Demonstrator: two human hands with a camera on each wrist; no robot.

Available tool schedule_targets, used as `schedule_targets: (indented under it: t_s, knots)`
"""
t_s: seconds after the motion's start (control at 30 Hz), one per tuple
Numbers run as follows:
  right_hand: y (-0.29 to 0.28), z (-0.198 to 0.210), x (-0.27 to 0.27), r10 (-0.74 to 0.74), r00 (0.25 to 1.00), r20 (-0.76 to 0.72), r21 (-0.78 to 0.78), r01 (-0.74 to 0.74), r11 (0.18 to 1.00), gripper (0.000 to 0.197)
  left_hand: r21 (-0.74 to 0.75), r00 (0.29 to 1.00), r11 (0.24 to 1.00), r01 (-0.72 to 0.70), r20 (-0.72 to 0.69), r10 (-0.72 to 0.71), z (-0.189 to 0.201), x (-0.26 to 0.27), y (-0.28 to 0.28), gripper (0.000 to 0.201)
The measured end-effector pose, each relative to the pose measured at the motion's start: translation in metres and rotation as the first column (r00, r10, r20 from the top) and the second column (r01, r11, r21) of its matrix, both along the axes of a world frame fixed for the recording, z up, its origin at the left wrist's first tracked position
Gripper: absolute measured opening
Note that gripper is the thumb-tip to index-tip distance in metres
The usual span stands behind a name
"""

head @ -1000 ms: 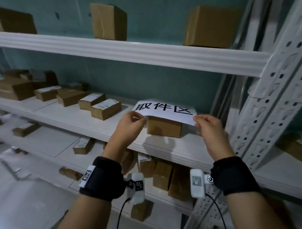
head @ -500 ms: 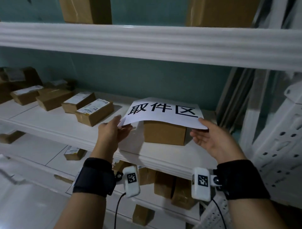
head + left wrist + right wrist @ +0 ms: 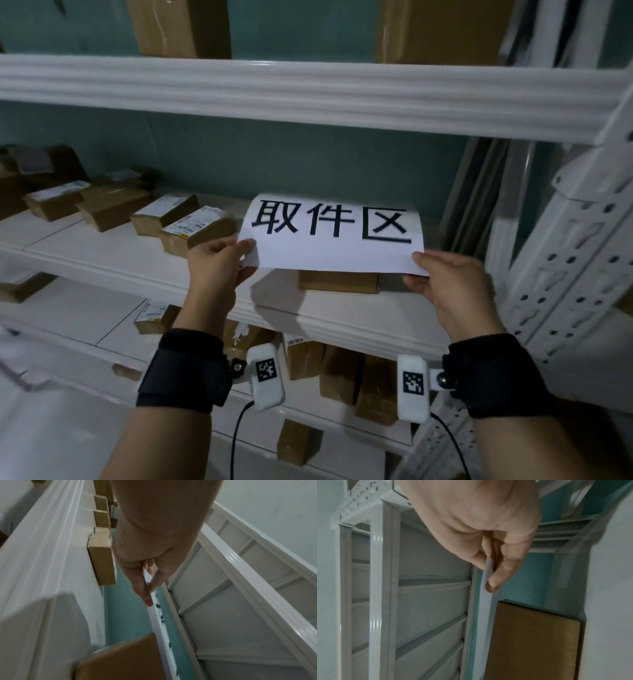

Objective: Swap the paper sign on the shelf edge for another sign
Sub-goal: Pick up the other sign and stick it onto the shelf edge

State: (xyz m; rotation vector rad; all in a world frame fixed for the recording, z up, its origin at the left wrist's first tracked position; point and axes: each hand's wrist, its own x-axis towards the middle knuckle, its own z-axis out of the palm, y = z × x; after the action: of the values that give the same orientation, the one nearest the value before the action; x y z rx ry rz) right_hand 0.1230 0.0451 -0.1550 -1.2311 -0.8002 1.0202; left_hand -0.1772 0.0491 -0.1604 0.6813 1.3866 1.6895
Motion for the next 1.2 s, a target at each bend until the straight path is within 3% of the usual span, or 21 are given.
schedule_targets:
  t_s: [0.1, 0.23, 0.33, 0.43, 0.53, 0.67, 0.77, 0.9, 1.0, 1.2]
  knots:
    - [-0.019, -0.003, 0.006, 0.027, 1.0, 0.001, -0.043, -0.027, 0.999, 0.007, -0.052, 0.996, 0.998, 0.042, -0.081, -0.046, -0.006, -0.002, -0.021, 0.01]
    - [-0.053, -0.004, 0.008, 0.015, 0.999, 0.044, 0.06, -0.018, 0.998, 0.012, -0.008, 0.993, 1.0, 0.011, -0.118, -0.012, -0.014, -0.001, -0.052, 0.016]
    - [-0.083, -0.01, 0.014, 0.025, 0.994, 0.11, 0.138, -0.04, 0.99, 0.022, -0.004, 0.996, 0.999, 0.036, -0.087, -0.036, -0.023, 0.001, -0.086, 0.02]
    - [-0.109, -0.019, 0.026, 0.057, 0.988, 0.145, 0.183, -0.084, 0.979, 0.019, -0.024, 0.993, 0.993, 0.113, -0.037, -0.114, -0.032, 0.001, -0.117, 0.016]
    - [-0.127, -0.026, 0.036, 0.113, 0.971, 0.211, 0.149, -0.147, 0.978, 0.015, -0.039, 0.978, 0.977, 0.209, -0.005, -0.21, -0.034, 0.001, -0.136, 0.031]
    - [-0.147, -0.027, 0.046, 0.217, 0.969, 0.119, 0.117, -0.23, 0.966, 0.023, 0.07, 0.968, 0.967, 0.246, 0.037, -0.249, -0.028, 0.006, -0.147, 0.032]
    - [-0.163, -0.025, 0.062, 0.242, 0.966, 0.096, 0.148, -0.254, 0.956, 0.022, 0.111, 0.963, 0.956, 0.271, -0.041, -0.268, -0.028, 0.025, -0.153, 0.03]
    - [-0.174, -0.024, 0.08, 0.125, 0.99, 0.059, 0.203, -0.134, 0.97, 0.014, 0.136, 0.956, 0.947, 0.291, -0.088, -0.281, -0.025, 0.059, -0.158, 0.021]
    - [-0.178, -0.023, 0.099, 0.028, 0.998, 0.049, 0.242, -0.039, 0.969, 0.013, 0.119, 0.94, 0.933, 0.34, -0.044, -0.337, -0.019, 0.084, -0.153, 0.022]
    - [-0.187, -0.011, 0.147, -0.032, 0.998, 0.054, 0.185, 0.022, 0.983, 0.025, 0.141, 0.862, 0.851, 0.506, -0.103, -0.496, -0.019, 0.116, -0.149, 0.031]
